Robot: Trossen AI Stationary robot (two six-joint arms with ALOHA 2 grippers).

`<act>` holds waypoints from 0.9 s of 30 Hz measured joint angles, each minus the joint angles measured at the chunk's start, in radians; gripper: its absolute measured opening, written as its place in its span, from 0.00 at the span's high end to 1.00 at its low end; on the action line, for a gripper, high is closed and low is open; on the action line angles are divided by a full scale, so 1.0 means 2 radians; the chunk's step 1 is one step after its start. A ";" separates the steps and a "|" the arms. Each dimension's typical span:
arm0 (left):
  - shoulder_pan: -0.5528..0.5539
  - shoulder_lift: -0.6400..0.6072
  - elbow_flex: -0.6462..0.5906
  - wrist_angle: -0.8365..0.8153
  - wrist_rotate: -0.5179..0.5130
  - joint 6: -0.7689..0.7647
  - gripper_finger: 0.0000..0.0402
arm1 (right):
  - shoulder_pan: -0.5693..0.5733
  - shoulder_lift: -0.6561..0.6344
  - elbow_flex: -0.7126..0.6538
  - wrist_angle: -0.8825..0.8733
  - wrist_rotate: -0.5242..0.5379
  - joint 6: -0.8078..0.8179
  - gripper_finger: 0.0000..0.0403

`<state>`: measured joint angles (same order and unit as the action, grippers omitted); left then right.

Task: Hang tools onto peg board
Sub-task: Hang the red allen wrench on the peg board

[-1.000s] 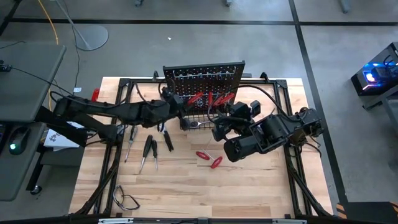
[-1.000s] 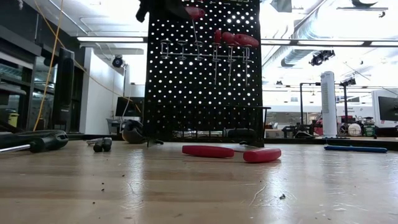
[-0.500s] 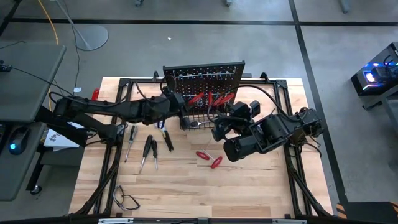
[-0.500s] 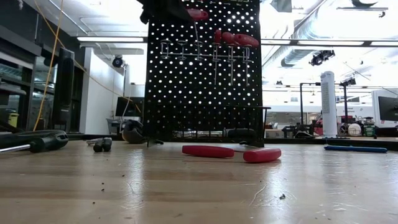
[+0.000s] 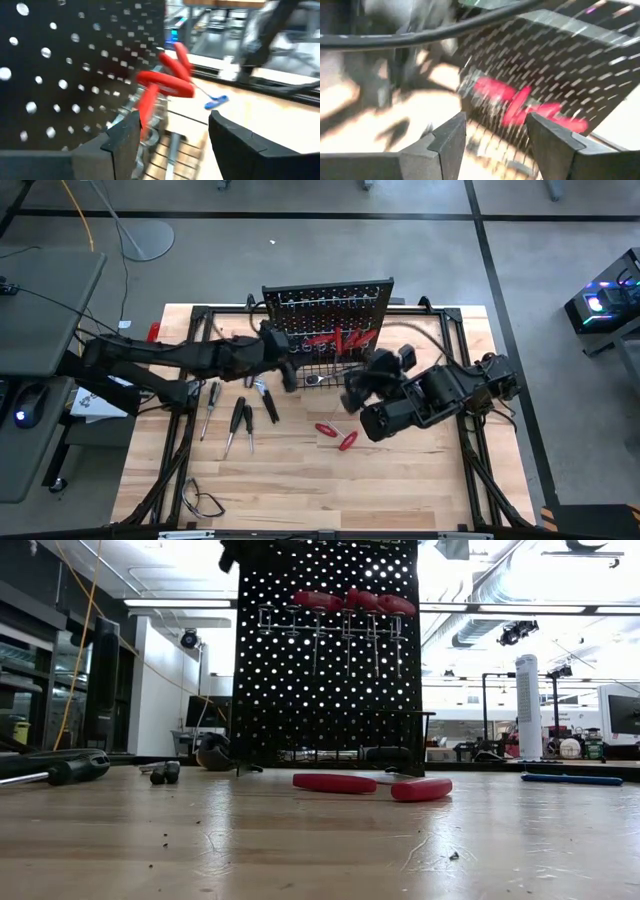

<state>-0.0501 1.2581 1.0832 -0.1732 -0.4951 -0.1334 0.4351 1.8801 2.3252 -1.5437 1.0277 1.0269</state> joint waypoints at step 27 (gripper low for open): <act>-0.207 -0.113 -0.185 0.037 0.031 -0.338 0.47 | -0.064 0.049 -0.364 0.302 -0.369 0.046 0.51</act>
<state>-0.4641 1.0321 0.7132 -0.0987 -0.4332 -0.8089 0.3063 1.9786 1.5978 -0.9401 0.2892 1.1192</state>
